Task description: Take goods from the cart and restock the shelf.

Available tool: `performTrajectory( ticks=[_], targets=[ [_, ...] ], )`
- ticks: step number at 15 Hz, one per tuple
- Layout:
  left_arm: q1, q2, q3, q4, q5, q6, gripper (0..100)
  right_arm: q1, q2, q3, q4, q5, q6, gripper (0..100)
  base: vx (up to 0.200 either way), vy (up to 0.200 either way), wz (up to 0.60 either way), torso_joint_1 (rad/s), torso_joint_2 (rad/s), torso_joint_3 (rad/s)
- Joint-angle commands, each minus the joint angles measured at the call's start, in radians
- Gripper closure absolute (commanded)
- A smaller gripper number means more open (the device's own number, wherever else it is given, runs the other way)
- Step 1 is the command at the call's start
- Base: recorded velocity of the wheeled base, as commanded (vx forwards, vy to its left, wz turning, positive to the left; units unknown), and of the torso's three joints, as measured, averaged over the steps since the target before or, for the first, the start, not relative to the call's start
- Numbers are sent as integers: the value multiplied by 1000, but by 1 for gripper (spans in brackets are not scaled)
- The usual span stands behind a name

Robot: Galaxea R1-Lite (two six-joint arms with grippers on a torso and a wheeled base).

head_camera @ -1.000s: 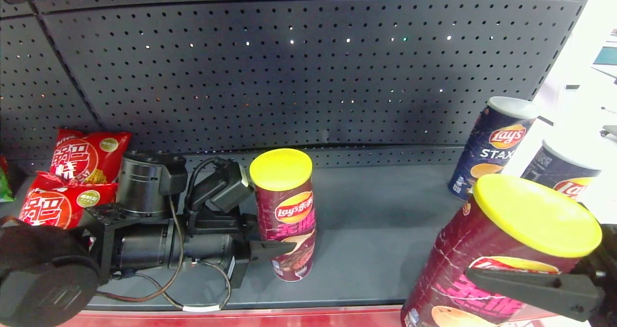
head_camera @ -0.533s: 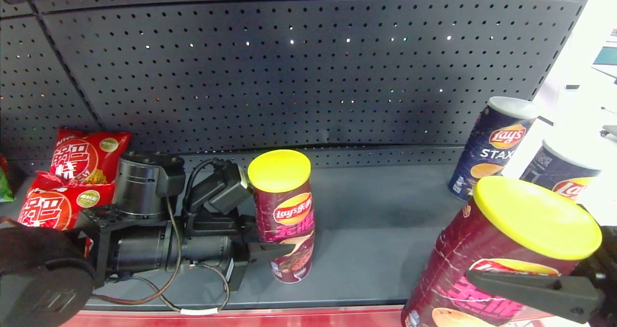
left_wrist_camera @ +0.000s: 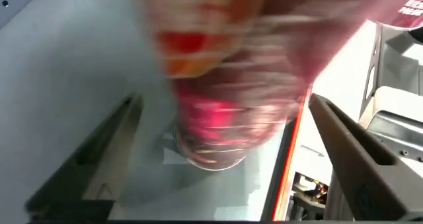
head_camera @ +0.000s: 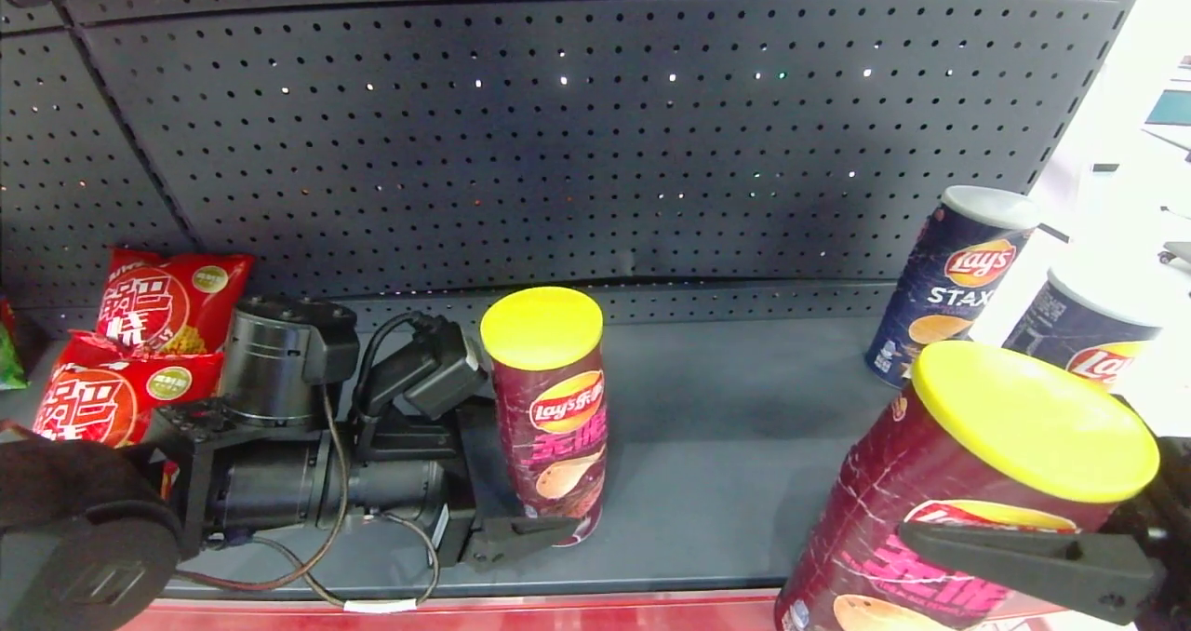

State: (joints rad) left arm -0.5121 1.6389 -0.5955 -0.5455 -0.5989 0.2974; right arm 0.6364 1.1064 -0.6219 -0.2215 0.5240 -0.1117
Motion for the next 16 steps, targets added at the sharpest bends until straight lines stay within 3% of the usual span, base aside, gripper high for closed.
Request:
performTrajectory(
  ticks=[1,4,5,6,8,9,11,12,13,15,16],
  targets=[
    [23,-42,53,3,1,0,0,0,1,5,-1,1,0,100,0,0,0,0,0,0],
    [58,-174,194,13,5,-8,0,0,4,7,1,2,0,100,0,0,0,0,0,0],
    [84,-297,286,22,33,-41,0,0,9,8,-1,2,0,100,0,0,0,0,0,0],
    [87,-380,316,19,67,-103,0,0,9,8,-1,2,0,100,0,0,0,0,0,0],
    [121,-490,306,9,169,-207,0,0,7,11,-1,2,0,100,0,0,0,0,0,0],
    [196,-565,289,7,220,-227,0,0,3,18,-1,2,0,100,0,0,0,0,0,0],
    [331,-683,296,13,243,-225,0,-4,4,14,-1,1,1,100,0,0,0,0,0,0],
    [463,-809,352,26,248,-228,0,-6,9,5,-1,1,0,100,0,0,0,0,0,0],
    [511,-896,411,27,248,-239,0,-6,10,-1,-1,1,0,100,0,0,0,0,0,0],
    [549,-1074,559,29,268,-258,0,-4,12,-12,-1,1,-2,100,0,0,0,0,0,0],
    [560,-1102,580,29,283,-267,0,-4,12,-15,-1,1,-2,100,0,0,0,0,0,0]
  ],
)
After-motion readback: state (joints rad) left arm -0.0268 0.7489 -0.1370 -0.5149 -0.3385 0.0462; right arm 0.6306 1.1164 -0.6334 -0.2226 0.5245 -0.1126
